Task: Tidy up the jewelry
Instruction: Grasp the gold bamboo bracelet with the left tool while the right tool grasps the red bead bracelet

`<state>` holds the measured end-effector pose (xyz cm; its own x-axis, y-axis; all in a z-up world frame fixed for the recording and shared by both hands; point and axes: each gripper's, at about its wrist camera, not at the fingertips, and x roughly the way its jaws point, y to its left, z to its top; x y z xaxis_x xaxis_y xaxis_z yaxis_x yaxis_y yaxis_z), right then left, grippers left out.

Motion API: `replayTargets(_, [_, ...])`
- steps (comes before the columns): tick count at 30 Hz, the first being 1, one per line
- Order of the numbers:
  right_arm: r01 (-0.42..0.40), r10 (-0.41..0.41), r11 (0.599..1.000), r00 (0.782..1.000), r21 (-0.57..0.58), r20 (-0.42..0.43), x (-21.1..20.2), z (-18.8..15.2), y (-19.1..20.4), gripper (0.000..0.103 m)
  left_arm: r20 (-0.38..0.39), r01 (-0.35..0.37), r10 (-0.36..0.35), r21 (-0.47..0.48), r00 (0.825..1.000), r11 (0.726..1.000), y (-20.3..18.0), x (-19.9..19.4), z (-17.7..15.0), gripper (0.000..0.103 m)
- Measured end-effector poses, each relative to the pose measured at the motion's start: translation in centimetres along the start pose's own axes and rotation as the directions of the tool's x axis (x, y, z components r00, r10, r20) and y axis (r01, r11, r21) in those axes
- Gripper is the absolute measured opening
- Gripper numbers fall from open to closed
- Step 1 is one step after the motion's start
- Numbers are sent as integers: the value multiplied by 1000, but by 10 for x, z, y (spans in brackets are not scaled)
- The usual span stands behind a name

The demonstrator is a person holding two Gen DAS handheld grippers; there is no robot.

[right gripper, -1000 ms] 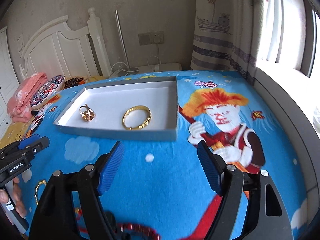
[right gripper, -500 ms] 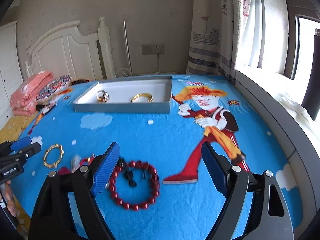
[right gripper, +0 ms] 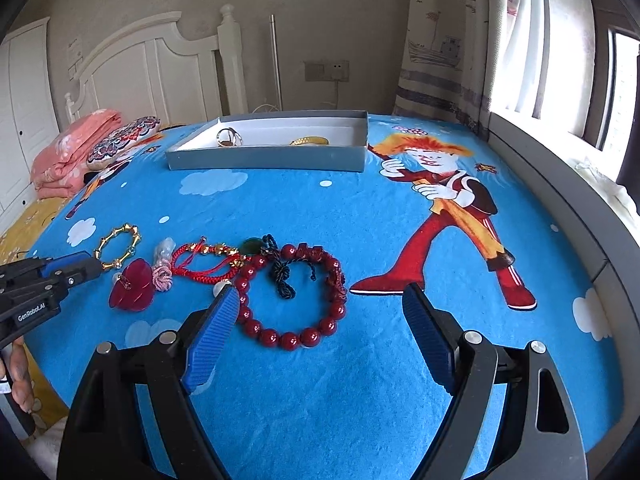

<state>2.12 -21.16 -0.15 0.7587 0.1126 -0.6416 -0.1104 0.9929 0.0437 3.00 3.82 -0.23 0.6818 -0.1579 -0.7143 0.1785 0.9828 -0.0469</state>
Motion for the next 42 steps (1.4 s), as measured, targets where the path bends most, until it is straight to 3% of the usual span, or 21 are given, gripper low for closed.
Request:
replayTargets(2, [-4,4,1000,1000,-11,1,0,0,2,78,-5,6,-6,9,1000,1000,-1,3,1,19])
replayTargets(13, [-8,8,1000,1000,-20,2,3,-1,5,78,-45,39,-36,49,998,998,-9,29,23,19])
replayTargets(19, [-8,8,1000,1000,-11,-5,6,-1,2,78,-74,22,-15,96,997,995,-20,43,29,19])
replayTargets(20, [-8,8,1000,1000,-9,-6,6,0,2,78,-73,12,-4,102,997,995,-21,43,30,11])
replayTargets(28, [-16,15,1000,1000,-11,-6,7,-1,1,78,-44,-9,13,89,999,996,-20,37,26,10])
replayTargets(42, [-132,126,986,990,-98,-66,15,-3,28,46,7,-22,21,67,1000,998,-16,20,29,10])
